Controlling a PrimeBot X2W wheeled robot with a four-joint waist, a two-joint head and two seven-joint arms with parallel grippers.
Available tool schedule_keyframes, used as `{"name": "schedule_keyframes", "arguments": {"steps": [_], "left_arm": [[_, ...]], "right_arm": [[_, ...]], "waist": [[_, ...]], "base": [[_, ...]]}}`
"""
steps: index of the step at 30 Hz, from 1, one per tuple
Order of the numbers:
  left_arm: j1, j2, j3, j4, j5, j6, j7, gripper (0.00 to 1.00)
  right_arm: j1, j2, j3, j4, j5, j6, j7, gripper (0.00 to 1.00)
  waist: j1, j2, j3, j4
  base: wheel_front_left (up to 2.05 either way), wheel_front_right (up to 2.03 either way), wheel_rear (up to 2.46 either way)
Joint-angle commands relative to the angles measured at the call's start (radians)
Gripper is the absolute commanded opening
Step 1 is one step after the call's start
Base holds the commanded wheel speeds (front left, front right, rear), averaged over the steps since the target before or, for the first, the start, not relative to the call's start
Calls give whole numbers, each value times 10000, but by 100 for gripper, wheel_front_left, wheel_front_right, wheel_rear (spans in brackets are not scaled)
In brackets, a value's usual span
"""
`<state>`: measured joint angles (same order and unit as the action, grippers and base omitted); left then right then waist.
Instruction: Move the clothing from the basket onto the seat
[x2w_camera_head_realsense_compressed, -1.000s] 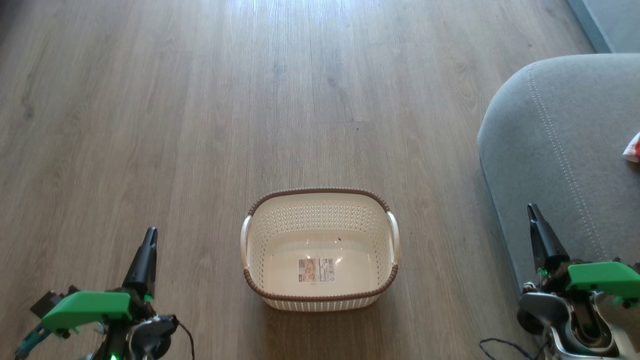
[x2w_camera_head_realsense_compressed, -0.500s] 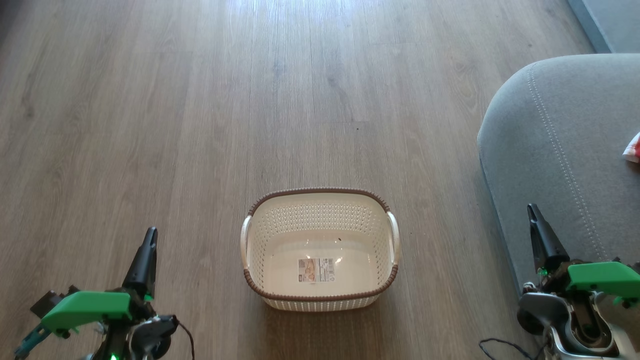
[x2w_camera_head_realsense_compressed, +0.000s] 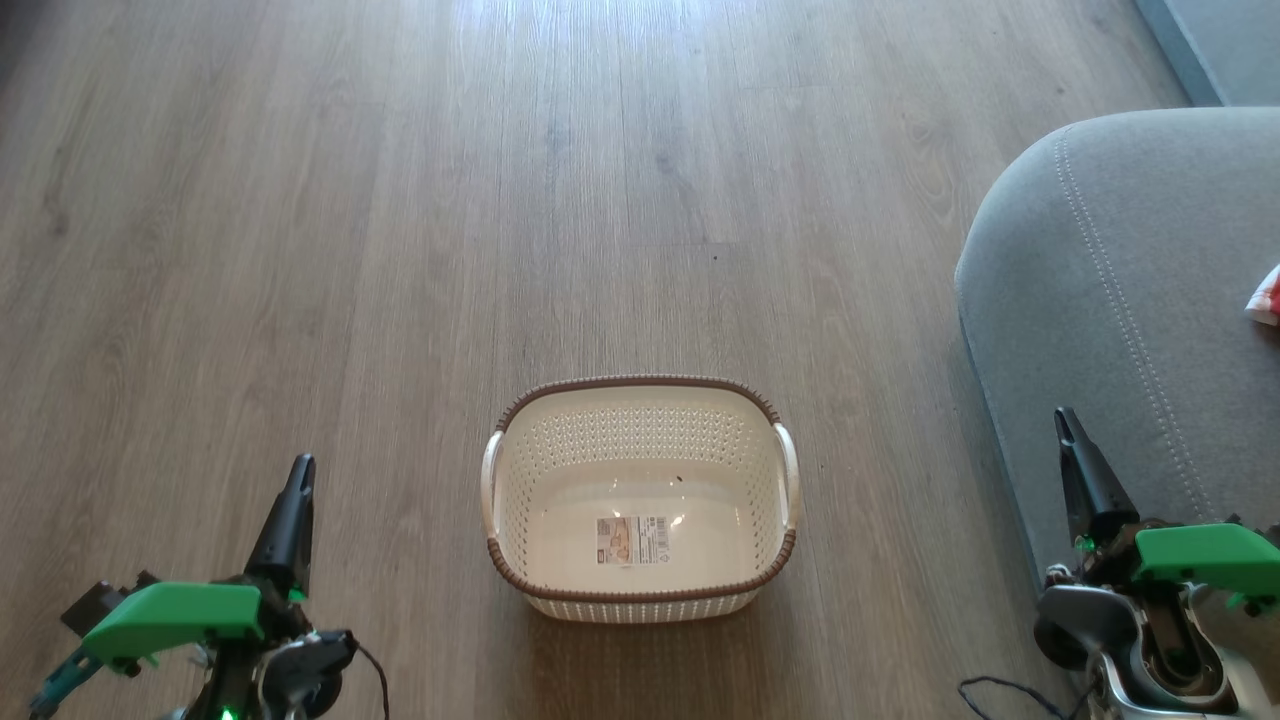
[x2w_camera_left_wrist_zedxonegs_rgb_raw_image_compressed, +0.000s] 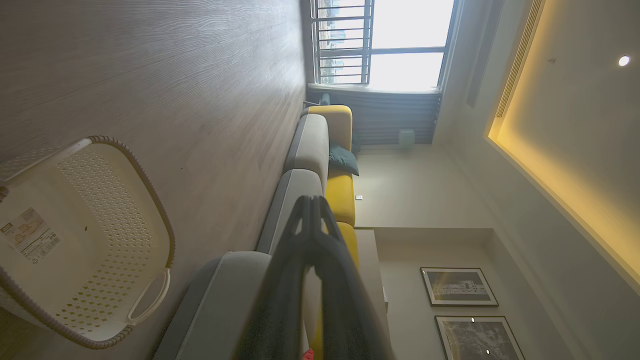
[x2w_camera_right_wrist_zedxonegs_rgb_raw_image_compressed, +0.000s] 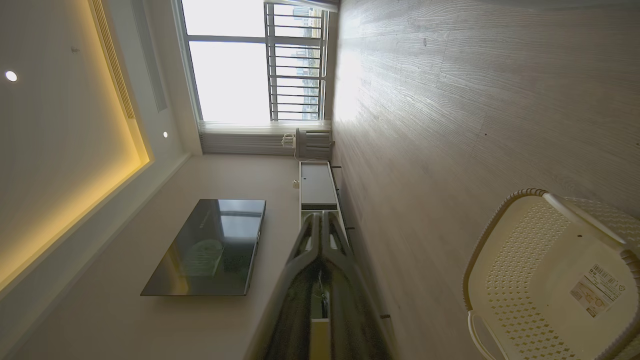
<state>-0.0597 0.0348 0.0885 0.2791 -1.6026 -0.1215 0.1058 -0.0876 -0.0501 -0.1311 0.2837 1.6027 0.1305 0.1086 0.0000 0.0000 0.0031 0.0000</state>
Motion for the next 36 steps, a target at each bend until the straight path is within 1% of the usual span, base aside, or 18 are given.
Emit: {"name": "schedule_keyframes", "arguments": {"steps": [1, 36], "left_arm": [[-484, 154, 253, -338, -61, -92, 75, 0], [-484, 154, 252, -339, -61, -92, 74, 0]], "right_arm": [[-204, -1, 172, -389, 58, 2, 46, 0], [-204, -1, 173, -389, 59, 2, 46, 0]], "waist": [[0, 0, 0, 0], [0, 0, 0, 0]], "base": [[0, 0, 0], [0, 0, 0]]}}
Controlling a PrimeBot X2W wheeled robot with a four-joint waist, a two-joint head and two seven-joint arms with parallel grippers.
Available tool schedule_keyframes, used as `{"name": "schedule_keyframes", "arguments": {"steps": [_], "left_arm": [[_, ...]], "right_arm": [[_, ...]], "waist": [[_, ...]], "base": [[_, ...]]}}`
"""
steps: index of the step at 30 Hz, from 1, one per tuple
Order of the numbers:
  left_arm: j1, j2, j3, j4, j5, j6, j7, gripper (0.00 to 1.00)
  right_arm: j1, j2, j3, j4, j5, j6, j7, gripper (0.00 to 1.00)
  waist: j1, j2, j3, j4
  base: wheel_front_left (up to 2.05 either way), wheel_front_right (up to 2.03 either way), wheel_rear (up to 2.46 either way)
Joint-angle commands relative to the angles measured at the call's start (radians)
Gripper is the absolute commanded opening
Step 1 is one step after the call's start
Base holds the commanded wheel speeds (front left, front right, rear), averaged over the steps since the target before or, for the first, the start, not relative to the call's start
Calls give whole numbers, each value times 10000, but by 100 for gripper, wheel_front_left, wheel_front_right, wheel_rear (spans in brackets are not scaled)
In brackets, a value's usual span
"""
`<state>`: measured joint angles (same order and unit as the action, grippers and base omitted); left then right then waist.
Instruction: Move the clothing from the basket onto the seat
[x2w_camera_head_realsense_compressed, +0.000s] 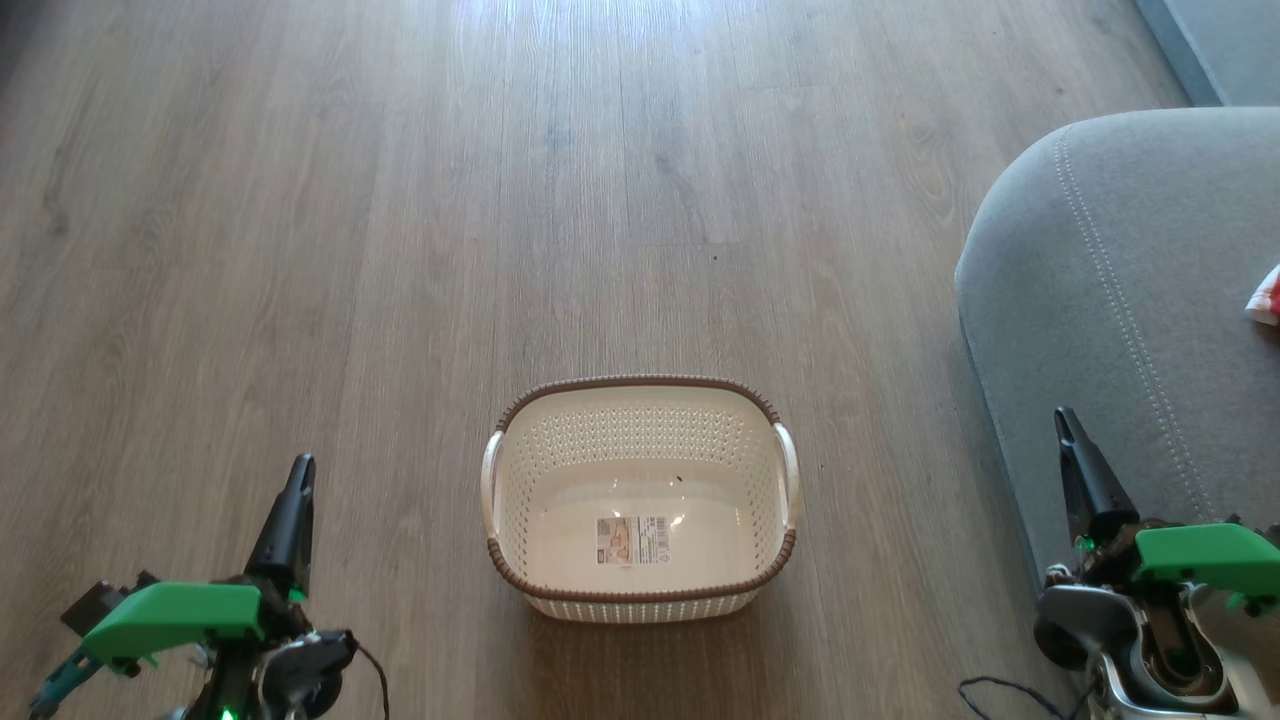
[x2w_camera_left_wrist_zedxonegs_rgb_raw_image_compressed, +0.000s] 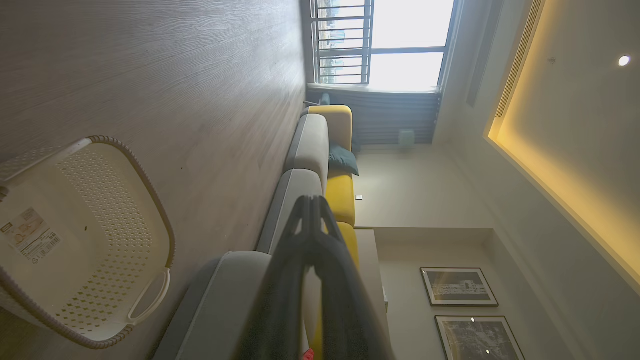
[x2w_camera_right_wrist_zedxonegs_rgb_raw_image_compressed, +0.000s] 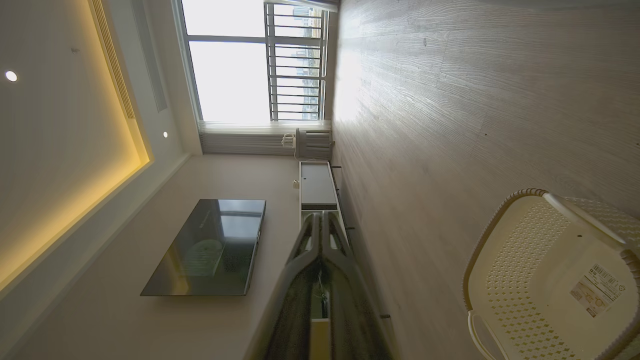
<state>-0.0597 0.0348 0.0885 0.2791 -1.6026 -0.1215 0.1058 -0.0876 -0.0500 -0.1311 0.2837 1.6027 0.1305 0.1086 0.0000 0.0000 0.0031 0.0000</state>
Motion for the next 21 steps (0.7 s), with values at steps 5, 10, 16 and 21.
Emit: {"name": "schedule_keyframes", "arguments": {"steps": [5, 10, 16, 21], "left_arm": [[-484, 154, 252, -339, -62, -92, 74, 0], [-484, 154, 252, -339, -62, -92, 74, 0], [-484, 154, 252, -339, -62, -92, 74, 0], [-484, 154, 252, -339, -62, -92, 74, 0]], "right_arm": [[-203, -3, 173, -389, 59, 2, 45, 0], [-203, -3, 173, -389, 59, 2, 45, 0], [-203, -3, 173, -389, 59, 2, 45, 0], [-203, -3, 174, -389, 60, 2, 45, 0]], "waist": [[0, 0, 0, 0], [0, 0, 0, 0], [0, 0, 0, 0], [0, 0, 0, 0]], "base": [[0, 0, 0], [0, 0, 0], [0, 0, 0], [0, 0, 0]]}}
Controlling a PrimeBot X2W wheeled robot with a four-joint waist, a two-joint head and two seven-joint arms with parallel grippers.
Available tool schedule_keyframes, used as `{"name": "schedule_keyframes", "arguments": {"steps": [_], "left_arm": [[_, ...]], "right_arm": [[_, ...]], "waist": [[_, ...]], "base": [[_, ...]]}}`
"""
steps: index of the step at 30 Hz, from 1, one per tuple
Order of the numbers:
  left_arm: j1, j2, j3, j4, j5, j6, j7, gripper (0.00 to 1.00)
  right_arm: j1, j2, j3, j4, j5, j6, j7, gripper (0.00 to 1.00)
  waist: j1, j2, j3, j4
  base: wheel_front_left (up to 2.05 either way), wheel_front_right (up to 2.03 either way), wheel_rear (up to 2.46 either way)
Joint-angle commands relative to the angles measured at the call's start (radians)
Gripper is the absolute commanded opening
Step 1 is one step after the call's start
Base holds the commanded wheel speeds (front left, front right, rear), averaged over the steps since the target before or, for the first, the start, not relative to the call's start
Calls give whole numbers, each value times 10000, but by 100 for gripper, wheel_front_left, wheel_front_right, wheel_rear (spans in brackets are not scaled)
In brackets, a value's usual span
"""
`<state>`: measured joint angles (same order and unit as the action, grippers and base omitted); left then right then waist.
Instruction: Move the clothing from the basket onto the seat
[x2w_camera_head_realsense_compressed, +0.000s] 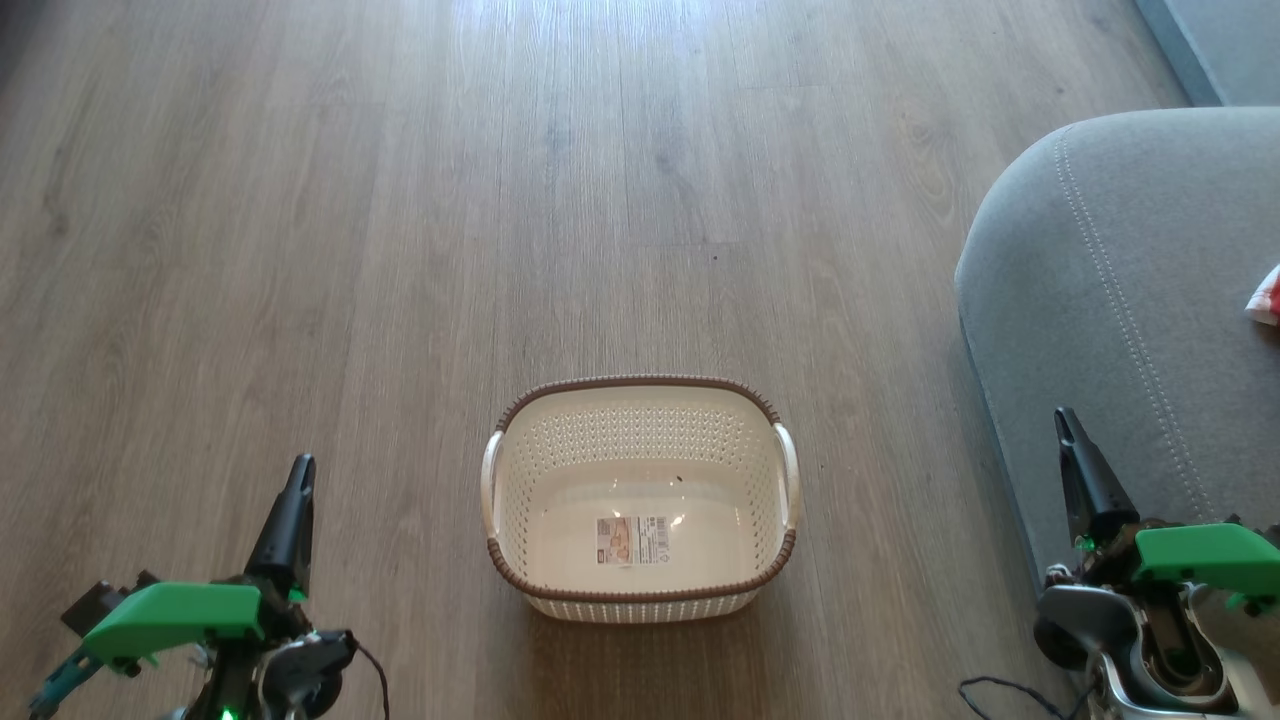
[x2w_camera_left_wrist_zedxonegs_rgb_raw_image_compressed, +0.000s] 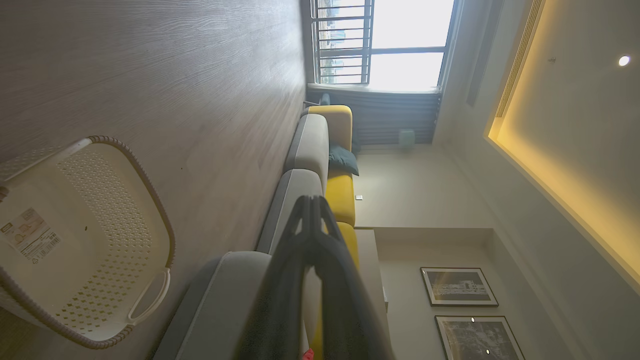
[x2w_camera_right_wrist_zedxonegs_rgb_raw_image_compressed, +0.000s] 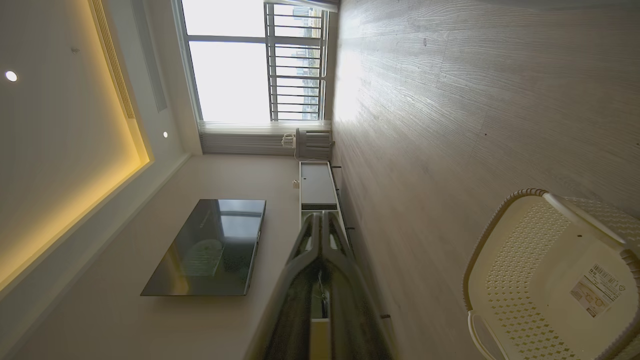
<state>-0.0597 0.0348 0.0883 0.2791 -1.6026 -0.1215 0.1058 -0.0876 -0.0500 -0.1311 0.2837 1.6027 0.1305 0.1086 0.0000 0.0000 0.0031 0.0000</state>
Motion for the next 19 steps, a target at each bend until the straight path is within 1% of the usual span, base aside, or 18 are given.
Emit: {"name": "schedule_keyframes", "arguments": {"steps": [1, 19], "left_arm": [[-484, 154, 254, -339, -62, -92, 74, 0], [-483, 154, 253, -340, -62, -92, 74, 0]], "right_arm": [[-203, -3, 174, -389, 60, 2, 45, 0], [-203, -3, 174, -389, 60, 2, 45, 0]], "waist": [[0, 0, 0, 0], [0, 0, 0, 0]], "base": [[0, 0, 0], [0, 0, 0]]}}
